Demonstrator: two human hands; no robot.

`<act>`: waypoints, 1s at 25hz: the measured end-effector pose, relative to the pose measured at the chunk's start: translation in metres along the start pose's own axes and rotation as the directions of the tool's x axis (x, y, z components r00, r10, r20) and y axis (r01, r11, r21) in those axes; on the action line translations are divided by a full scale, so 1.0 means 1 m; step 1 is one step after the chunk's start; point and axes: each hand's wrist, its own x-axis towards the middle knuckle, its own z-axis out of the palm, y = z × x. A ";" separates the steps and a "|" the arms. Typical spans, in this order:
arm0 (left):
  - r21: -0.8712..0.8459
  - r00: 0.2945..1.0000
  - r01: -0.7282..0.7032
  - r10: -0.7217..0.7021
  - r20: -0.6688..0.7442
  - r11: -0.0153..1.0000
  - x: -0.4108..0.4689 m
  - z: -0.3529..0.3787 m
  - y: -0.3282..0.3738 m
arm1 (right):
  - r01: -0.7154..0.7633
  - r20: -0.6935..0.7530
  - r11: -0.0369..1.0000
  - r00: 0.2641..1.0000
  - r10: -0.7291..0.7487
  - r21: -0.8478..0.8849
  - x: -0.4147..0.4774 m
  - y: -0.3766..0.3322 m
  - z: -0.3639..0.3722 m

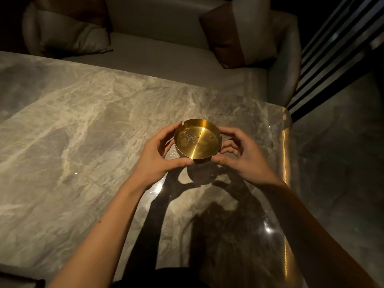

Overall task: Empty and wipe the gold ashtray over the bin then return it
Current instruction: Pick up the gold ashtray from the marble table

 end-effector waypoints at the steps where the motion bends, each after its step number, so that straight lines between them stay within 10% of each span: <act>1: 0.006 1.000 -0.010 0.010 0.028 1.000 0.005 -0.002 0.000 | -0.029 -0.035 1.000 0.999 0.029 0.012 0.000 -0.002 0.001; 14: -0.068 0.993 0.027 -0.018 0.120 0.997 0.032 0.021 -0.028 | -0.063 -0.214 0.994 0.976 0.042 -0.091 -0.006 0.023 0.005; 25: 0.005 0.988 0.149 -0.149 0.045 0.989 0.003 0.234 -0.013 | -0.119 -0.156 0.984 0.978 0.140 0.136 -0.107 0.107 -0.166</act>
